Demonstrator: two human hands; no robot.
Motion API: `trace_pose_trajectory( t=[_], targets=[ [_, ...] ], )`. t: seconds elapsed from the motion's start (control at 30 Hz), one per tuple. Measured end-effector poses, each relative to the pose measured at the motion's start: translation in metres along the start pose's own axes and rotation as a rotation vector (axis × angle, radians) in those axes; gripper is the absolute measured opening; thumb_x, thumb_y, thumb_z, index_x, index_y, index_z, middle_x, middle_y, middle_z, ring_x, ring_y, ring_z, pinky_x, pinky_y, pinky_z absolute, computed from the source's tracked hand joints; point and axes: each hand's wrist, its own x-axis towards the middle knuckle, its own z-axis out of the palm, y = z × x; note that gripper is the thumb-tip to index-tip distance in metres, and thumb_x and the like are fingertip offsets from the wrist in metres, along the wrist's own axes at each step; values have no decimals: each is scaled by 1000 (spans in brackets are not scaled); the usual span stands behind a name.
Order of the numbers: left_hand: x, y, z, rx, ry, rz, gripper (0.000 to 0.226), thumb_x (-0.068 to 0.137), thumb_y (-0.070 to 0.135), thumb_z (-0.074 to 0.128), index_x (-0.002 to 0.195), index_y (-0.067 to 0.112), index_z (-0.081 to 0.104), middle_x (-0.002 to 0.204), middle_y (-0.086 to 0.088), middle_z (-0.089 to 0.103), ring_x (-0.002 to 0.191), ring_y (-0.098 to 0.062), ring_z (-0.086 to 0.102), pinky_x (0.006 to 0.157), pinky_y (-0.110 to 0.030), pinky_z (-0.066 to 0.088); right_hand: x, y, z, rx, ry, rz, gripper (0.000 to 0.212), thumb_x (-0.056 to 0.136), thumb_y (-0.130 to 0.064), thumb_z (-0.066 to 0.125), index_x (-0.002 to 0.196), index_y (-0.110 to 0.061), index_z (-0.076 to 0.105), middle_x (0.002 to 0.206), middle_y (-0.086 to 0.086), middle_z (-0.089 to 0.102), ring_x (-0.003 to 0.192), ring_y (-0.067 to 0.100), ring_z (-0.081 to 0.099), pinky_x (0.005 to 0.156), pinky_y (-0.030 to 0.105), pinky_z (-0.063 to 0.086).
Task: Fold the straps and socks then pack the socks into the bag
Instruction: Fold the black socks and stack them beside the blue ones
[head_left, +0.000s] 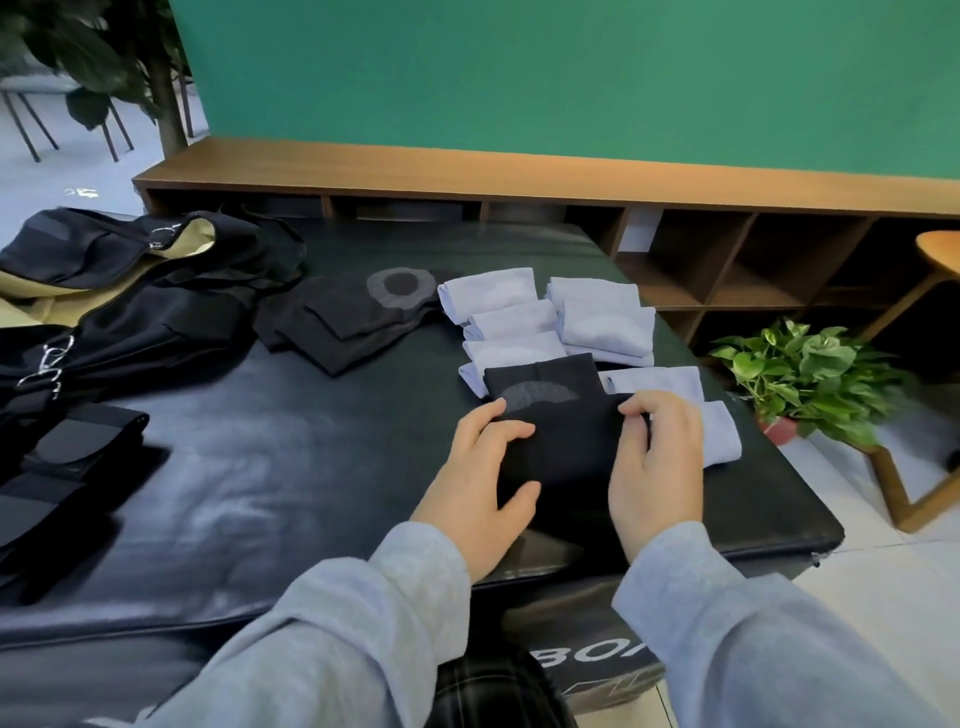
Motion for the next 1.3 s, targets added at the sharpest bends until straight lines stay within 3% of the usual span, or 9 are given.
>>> trace_pose_trajectory(
  t=[0.07, 0.13, 0.23, 0.47, 0.77, 1.0, 1.17, 1.23, 1.3],
  targets=[
    [3, -1, 4, 93, -81, -37, 48, 89, 33, 58, 131, 38, 37, 144, 29, 6, 123, -7, 39, 104, -21, 31, -2, 8, -8, 15, 59, -8, 26, 91, 9, 42, 87, -15, 53, 105, 9, 48, 91, -21, 38, 81, -4, 25],
    [5, -3, 8, 248, -149, -49, 53, 89, 39, 57, 136, 38, 33, 148, 24, 9, 130, -15, 34, 108, -25, 27, -4, 16, -16, 36, 119, 4, 31, 89, 12, 40, 84, -15, 54, 104, 8, 47, 92, -23, 38, 81, -4, 24],
    [11, -6, 12, 364, -127, -38, 57, 89, 43, 56, 139, 33, 31, 147, 19, 22, 134, -5, 23, 108, -22, 17, -5, 25, -31, 49, 188, 53, 34, 86, 14, 40, 77, -17, 53, 101, 5, 46, 89, -25, 40, 79, -5, 24],
    [26, -6, 10, 373, -42, -50, 30, 97, 33, 43, 126, 29, 50, 125, 14, 50, 122, -8, 38, 101, -27, 32, -9, 36, -49, 80, 171, 128, 41, 84, 12, 42, 64, -22, 52, 87, -8, 51, 82, -18, 47, 73, -4, 28],
    [7, -9, 4, 361, -64, 36, 24, 98, 30, 40, 117, 29, 54, 118, 16, 52, 118, -5, 40, 100, -23, 30, -8, 32, -48, 108, 155, 62, 44, 80, 15, 43, 58, -21, 54, 82, -9, 56, 80, -13, 51, 73, -1, 32],
    [-4, -19, 9, 377, -145, 64, 45, 95, 43, 39, 139, 38, 32, 147, 25, 24, 139, 4, 8, 109, -20, 9, -6, 23, -46, 151, 201, 155, 42, 83, 12, 41, 64, -23, 55, 85, -11, 55, 80, -15, 49, 72, -3, 30],
    [-13, -18, 6, 75, -52, -35, 74, 83, 51, 52, 142, 50, 6, 138, 42, 13, 133, -2, 18, 107, -23, 22, 0, 8, -33, 172, 131, 198, 42, 87, 7, 38, 72, -29, 55, 92, -16, 52, 86, -16, 46, 75, -3, 30],
    [-18, -18, 6, 21, -6, 19, 77, 79, 55, 53, 131, 65, -3, 134, 49, 1, 129, 5, 19, 104, -20, 21, 0, 7, -22, 130, 33, 199, 40, 88, 6, 39, 76, -28, 56, 95, -11, 52, 87, -14, 45, 77, -4, 28],
    [-17, -20, 7, 94, -9, 81, 70, 76, 62, 46, 129, 67, 1, 141, 43, -7, 131, 3, 21, 105, -20, 22, -1, 11, -10, 46, -113, 181, 30, 92, 1, 40, 86, -23, 57, 102, -3, 50, 91, -6, 43, 79, -6, 23]
  ],
)
